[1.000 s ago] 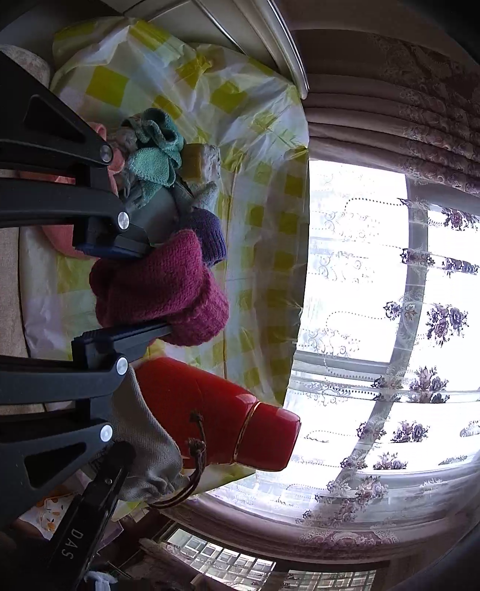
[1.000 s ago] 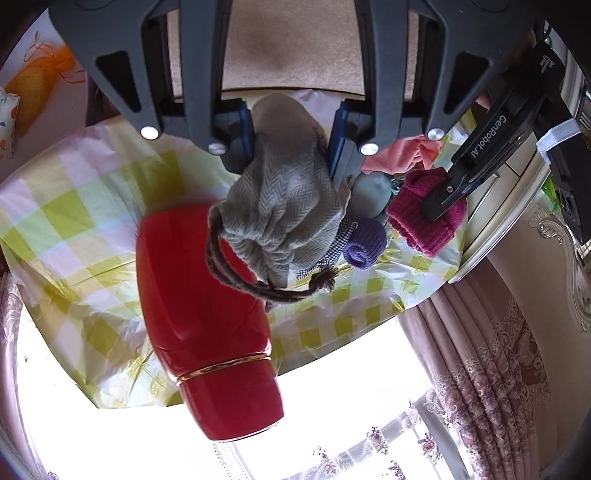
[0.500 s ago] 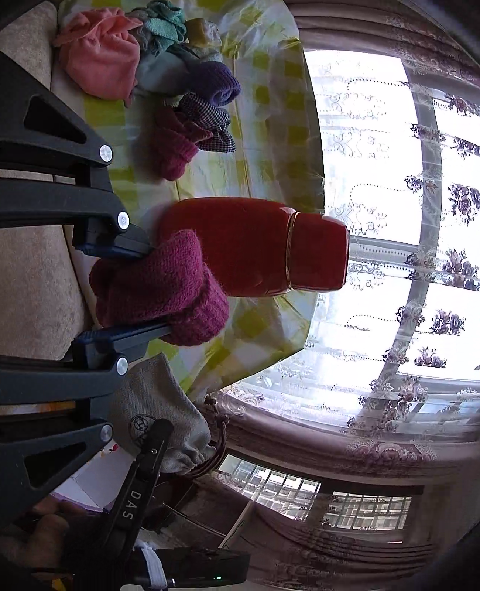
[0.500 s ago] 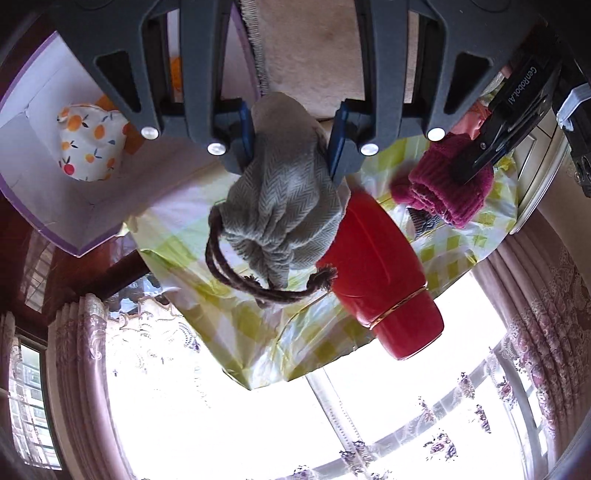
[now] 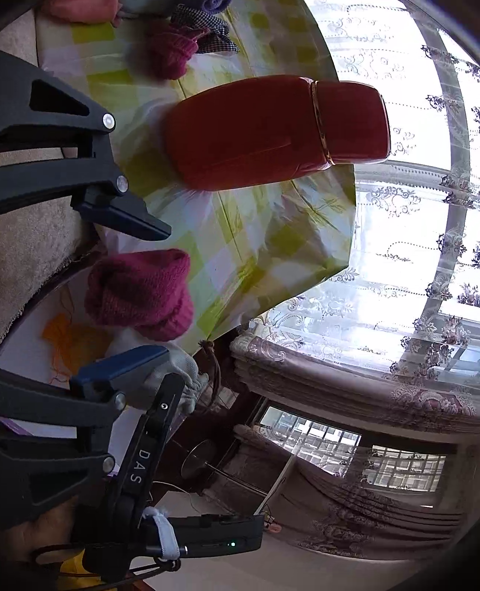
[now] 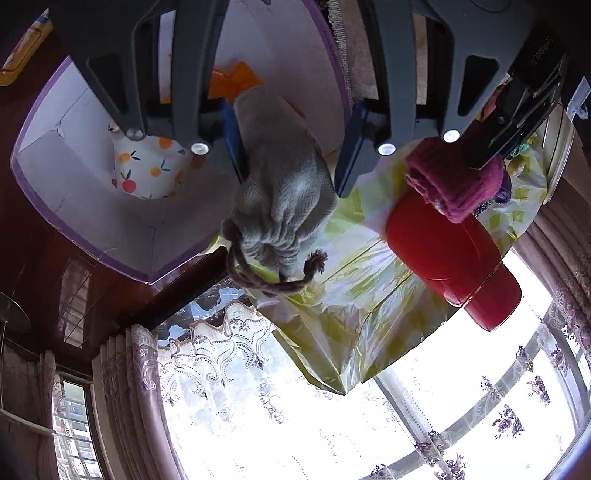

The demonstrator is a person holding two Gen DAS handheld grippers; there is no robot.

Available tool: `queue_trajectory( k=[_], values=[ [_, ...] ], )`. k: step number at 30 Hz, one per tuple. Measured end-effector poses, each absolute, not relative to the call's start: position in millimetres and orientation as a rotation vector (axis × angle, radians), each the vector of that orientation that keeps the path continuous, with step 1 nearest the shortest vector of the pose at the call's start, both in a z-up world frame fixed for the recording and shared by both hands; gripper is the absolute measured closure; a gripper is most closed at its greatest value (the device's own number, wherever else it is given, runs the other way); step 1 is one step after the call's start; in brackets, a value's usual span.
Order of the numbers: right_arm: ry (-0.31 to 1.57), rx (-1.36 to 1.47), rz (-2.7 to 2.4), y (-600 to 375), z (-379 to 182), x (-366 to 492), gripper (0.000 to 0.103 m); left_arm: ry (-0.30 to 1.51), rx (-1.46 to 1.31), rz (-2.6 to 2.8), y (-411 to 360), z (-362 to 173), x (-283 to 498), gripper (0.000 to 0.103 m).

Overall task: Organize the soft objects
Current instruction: 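Carry the pouch and sock over the white box and open both tools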

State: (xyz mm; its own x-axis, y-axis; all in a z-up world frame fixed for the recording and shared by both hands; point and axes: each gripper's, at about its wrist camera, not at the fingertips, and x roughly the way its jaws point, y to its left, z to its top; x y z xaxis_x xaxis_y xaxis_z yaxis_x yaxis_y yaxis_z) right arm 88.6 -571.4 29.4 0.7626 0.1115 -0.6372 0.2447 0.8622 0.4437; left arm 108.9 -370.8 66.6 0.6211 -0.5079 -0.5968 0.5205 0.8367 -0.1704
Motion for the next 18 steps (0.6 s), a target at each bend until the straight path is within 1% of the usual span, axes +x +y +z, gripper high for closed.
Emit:
queue_trajectory(
  k=[1,2,9,13,18],
  values=[
    [0.705,0.541,-0.076,-572.6,28.3,88.5,0.04,0.689,0.021,-0.587,-372.1,64.4,110.4,0.034],
    [0.705,0.54,-0.075,-573.3,27.7,88.7,0.039,0.695,0.019,-0.584,-372.2,63.0,110.9,0.034],
    [0.731,0.531,-0.088,-574.1,21.5,89.3,0.039,0.697,0.001,-0.561,-367.5,63.3,112.1,0.034],
    [0.739,0.498,-0.091,-567.8,22.5,89.7,0.029,0.689,-0.014,-0.547,-362.1,64.6,112.0,0.034],
    [0.764,0.478,-0.076,-558.7,21.1,91.4,0.028,0.677,-0.044,-0.513,-348.6,66.4,112.1,0.034]
  ],
)
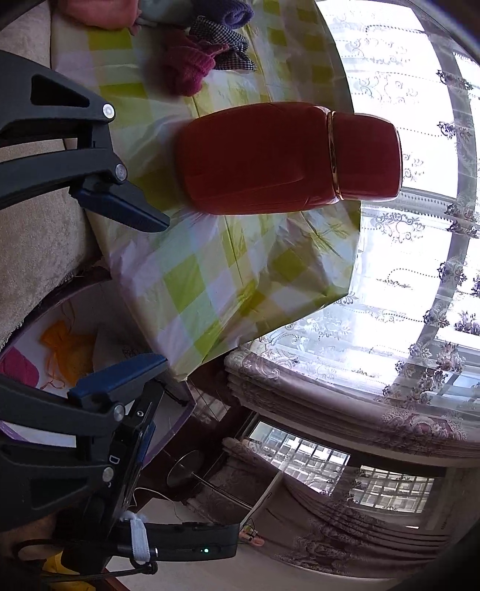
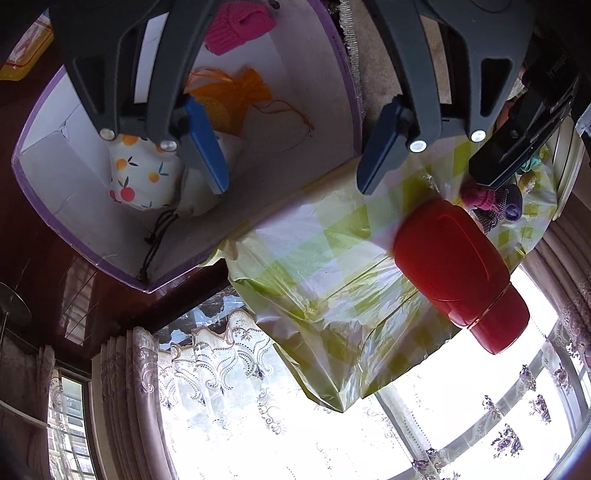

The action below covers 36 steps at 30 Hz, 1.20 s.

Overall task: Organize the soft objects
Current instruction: 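Carry the pouch and sock over the white box and open both tools, then grasp the yellow sponge with the left tool while the right tool grasps the purple knit hat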

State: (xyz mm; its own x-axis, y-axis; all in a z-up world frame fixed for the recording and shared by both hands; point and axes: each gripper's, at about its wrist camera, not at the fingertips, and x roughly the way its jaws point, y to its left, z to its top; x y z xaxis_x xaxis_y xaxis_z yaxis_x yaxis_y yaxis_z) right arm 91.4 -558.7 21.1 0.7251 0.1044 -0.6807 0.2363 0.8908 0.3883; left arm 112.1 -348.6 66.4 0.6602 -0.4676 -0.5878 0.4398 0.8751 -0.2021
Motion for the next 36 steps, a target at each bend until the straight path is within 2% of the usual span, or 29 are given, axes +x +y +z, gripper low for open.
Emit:
queue_trajectory(
  k=[8,25,36],
  values=[
    [0.722,0.313,-0.129,-515.0,42.5,91.1,0.023,0.619,-0.081,-0.375,-303.2,75.0,111.5,0.034],
    [0.699,0.18,0.241,-373.2,67.7,117.3,0.023,0.519,-0.22,0.043,-133.1,87.7,138.1,0.033],
    [0.62,0.084,0.395,-281.4,90.6,160.9,0.019,0.534,-0.27,0.249,-34.3,96.5,180.5,0.022]
  ],
)
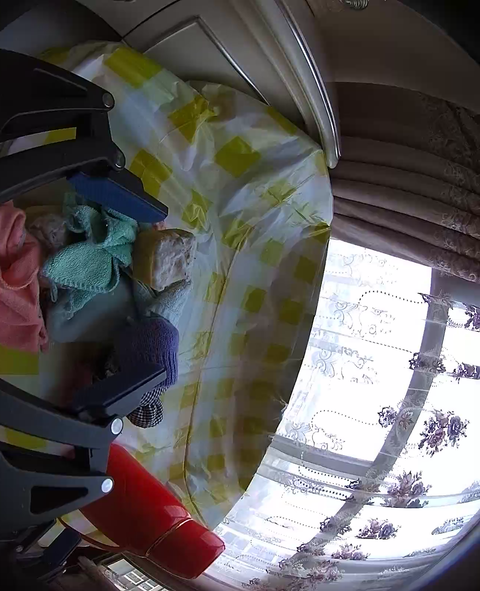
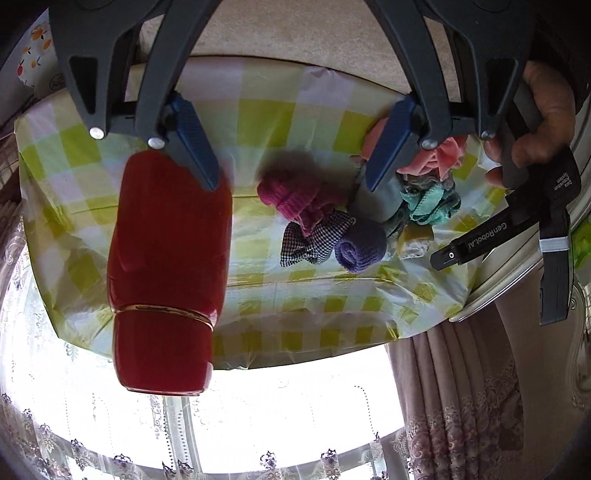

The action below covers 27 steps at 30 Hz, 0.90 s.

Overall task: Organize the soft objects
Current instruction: 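Grasp the yellow sponge with the left tool while the right tool grasps the purple knit hat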

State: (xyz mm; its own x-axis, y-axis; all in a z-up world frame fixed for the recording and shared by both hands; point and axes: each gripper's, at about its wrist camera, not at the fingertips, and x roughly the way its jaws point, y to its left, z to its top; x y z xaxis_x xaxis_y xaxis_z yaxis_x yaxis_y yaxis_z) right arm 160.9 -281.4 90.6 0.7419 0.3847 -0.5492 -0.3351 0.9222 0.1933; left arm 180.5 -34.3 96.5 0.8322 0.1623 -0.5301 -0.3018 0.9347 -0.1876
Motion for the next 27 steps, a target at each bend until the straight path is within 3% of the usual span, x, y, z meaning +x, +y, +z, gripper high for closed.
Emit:
queue_trajectory(
  k=[8,16,17,19,20,27],
  values=[
    [0.581,0.027,0.451,-222.0,99.4,213.1,0.012,0.704,-0.272,0.259,-6.7,78.2,233.1,0.02],
    [0.627,-0.071,0.473,-180.2,74.5,251.2,0.011,0.829,-0.24,0.252,-0.8,46.5,264.5,0.021],
    [0.633,-0.078,0.474,-177.7,70.9,254.5,0.011,0.837,-0.232,0.253,-0.4,43.1,266.1,0.025],
    [0.643,-0.093,0.468,-173.9,64.5,260.1,0.011,0.847,-0.223,0.251,0.6,37.6,267.3,0.044],
    [0.646,-0.1,0.465,-172.4,62.0,262.2,0.011,0.848,-0.227,0.253,1.3,35.0,267.3,0.048],
    [0.63,-0.167,0.45,-152.4,53.3,267.8,0.011,0.74,-0.286,0.259,10.1,40.8,250.4,0.052]
  ],
)
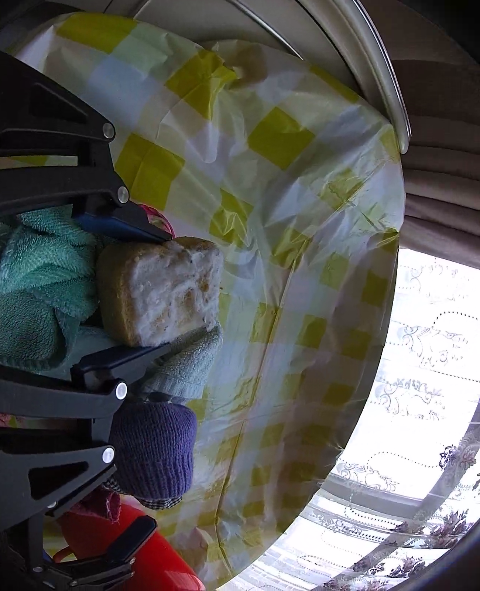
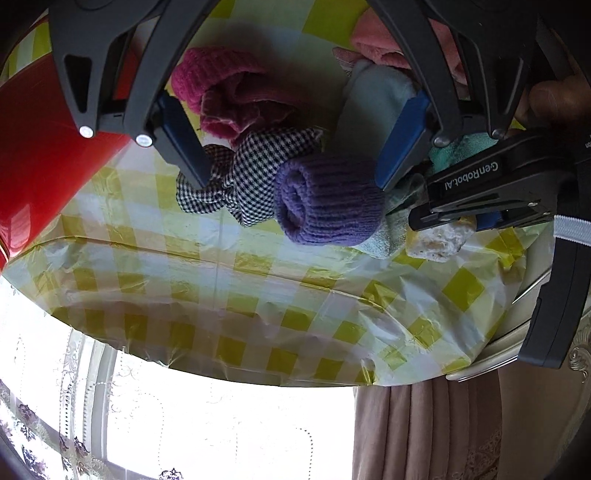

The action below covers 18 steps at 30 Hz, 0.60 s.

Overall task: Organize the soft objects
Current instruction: 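Grasp the yellow sponge with the left tool while the right tool grasps the purple knit hat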

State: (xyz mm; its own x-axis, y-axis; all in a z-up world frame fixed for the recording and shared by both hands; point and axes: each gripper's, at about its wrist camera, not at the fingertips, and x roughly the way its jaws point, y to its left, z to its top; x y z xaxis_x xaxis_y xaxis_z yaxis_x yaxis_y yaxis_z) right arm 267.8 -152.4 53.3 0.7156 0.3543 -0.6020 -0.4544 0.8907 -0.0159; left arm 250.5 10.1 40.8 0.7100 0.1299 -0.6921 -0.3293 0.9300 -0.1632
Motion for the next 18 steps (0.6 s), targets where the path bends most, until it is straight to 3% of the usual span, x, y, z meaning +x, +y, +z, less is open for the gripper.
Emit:
queue_trajectory(
  k=[12,13,14,15,18],
  values=[
    [0.594,-0.29,0.431,-111.6,40.2,277.7,0.011,0.587,-0.325,0.346,20.6,51.6,222.7,0.053],
    [0.588,-0.302,0.425,-109.5,38.4,277.2,0.014,0.584,-0.319,0.35,19.6,51.0,222.5,0.053],
    [0.577,-0.305,0.424,-109.0,36.8,276.0,0.028,0.583,-0.314,0.354,18.7,49.9,222.1,0.053],
    [0.579,-0.305,0.426,-109.3,35.0,275.4,0.036,0.581,-0.309,0.357,17.7,49.1,221.6,0.053],
    [0.569,-0.295,0.435,-112.7,32.8,271.7,0.039,0.562,-0.299,0.363,13.6,49.5,217.4,0.053]
  ],
)
